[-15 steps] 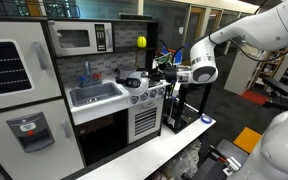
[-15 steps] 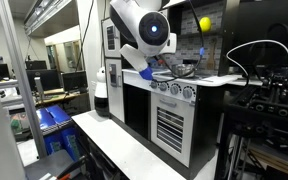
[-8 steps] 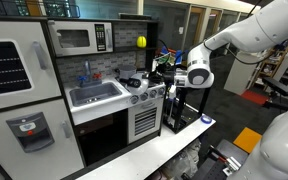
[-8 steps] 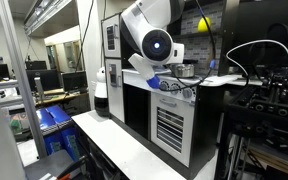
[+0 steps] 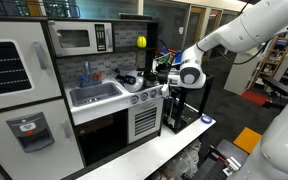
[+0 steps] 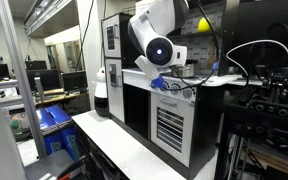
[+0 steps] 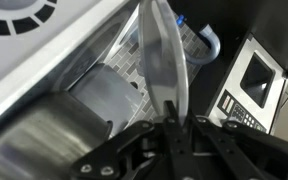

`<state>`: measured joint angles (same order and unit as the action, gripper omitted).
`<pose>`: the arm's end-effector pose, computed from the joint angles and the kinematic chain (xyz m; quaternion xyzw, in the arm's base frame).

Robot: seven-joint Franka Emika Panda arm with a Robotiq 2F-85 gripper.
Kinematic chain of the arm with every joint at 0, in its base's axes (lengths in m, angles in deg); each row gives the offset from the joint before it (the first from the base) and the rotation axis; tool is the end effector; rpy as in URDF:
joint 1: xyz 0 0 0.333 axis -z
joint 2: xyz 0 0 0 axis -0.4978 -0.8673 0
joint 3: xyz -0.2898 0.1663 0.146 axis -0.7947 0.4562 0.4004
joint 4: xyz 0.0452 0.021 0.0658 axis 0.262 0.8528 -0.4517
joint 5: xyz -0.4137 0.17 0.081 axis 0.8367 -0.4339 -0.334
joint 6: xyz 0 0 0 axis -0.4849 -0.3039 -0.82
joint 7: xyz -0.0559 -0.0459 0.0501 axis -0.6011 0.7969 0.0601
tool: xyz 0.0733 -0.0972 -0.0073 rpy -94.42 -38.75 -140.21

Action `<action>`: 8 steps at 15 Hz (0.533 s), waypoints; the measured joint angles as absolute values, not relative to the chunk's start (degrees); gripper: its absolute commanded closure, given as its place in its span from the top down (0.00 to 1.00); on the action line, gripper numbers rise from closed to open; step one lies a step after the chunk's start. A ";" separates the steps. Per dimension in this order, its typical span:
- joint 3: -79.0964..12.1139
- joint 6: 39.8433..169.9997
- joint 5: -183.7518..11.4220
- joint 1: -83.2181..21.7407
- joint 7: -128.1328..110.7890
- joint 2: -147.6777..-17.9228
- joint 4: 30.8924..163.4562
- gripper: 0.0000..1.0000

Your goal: Remove the lid from the sink and put it on the stove

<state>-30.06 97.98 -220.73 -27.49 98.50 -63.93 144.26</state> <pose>0.5513 0.0041 0.3433 -0.7332 0.0847 -0.5158 0.4350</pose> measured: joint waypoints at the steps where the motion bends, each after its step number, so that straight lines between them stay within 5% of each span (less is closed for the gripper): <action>1: -29.88 98.32 -221.18 -27.70 98.74 -64.52 143.55 0.02; 5: -29.69 99.57 -221.67 -28.95 98.78 -66.47 140.89 0.02; 6: -29.68 99.90 -221.68 -29.27 98.78 -66.88 140.27 0.33; 8: -29.67 101.26 -221.68 -29.96 98.79 -67.34 139.25 0.41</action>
